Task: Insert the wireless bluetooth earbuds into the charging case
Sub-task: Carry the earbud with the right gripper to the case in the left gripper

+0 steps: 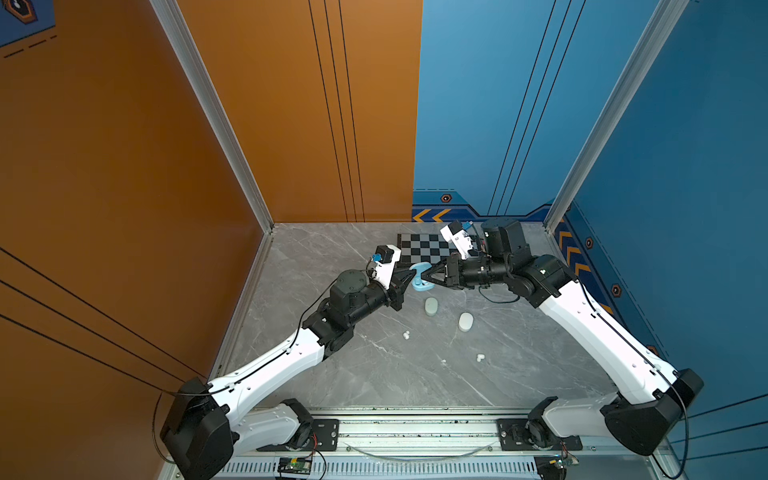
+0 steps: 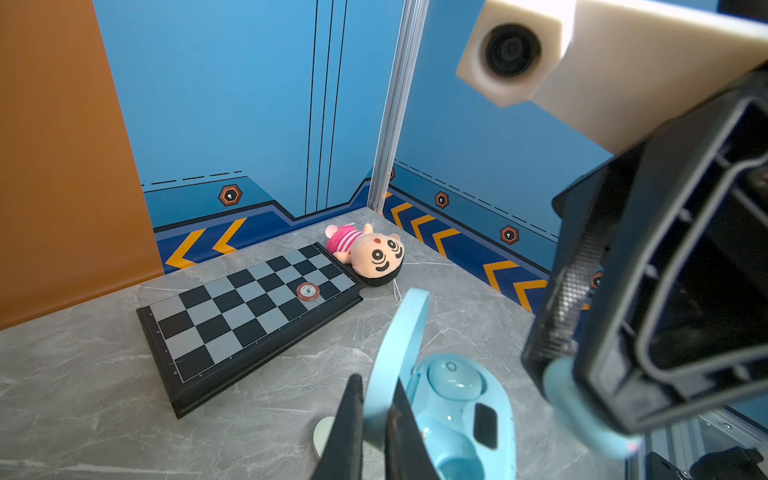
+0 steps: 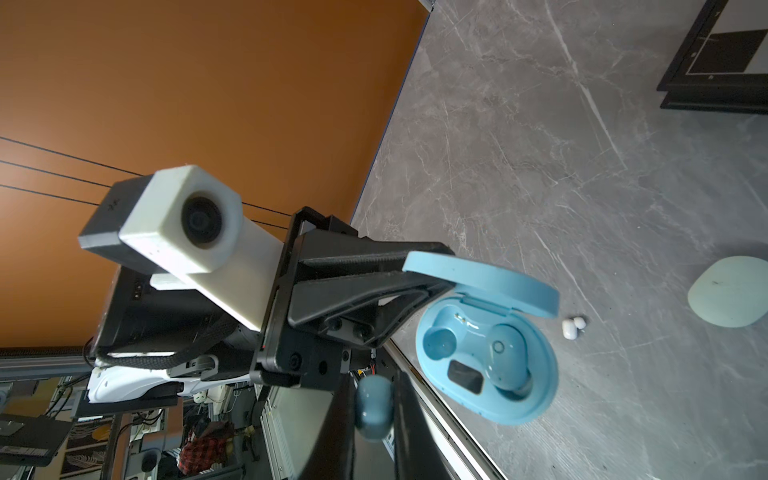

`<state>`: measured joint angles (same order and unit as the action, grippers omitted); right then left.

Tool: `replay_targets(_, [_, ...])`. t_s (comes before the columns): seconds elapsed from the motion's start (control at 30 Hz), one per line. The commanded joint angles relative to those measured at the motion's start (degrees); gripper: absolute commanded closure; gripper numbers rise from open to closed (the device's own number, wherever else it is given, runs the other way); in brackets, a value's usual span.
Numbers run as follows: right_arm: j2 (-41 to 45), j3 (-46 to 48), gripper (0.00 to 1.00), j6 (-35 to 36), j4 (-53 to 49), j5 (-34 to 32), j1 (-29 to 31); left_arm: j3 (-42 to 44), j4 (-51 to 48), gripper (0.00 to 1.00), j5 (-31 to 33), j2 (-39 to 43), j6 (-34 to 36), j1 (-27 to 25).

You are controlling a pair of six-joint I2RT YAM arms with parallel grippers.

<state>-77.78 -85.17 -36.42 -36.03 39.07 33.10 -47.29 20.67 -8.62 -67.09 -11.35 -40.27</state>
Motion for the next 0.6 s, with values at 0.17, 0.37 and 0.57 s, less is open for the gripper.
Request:
replay_targets(0.17, [-1.19, 1.09, 0.88, 0.08, 2.95, -0.49, 0.83, -2.61, 1.39, 1.0, 0.37, 0.56, 1.24, -0.69])
replay_targets(0.37, [-1.82, 2.03, 0.88, 0.04, 4.05, -1.58, 0.93, -4.33, 1.11, 1.0, -1.01, 0.23, 1.24, -0.72])
replay_targets(0.57, [-2.4, 1.69, 0.88, -0.3, 5.09, -2.67, 0.73, -4.83, 0.44, 1.0, -1.8, 0.27, 1.34, -0.8])
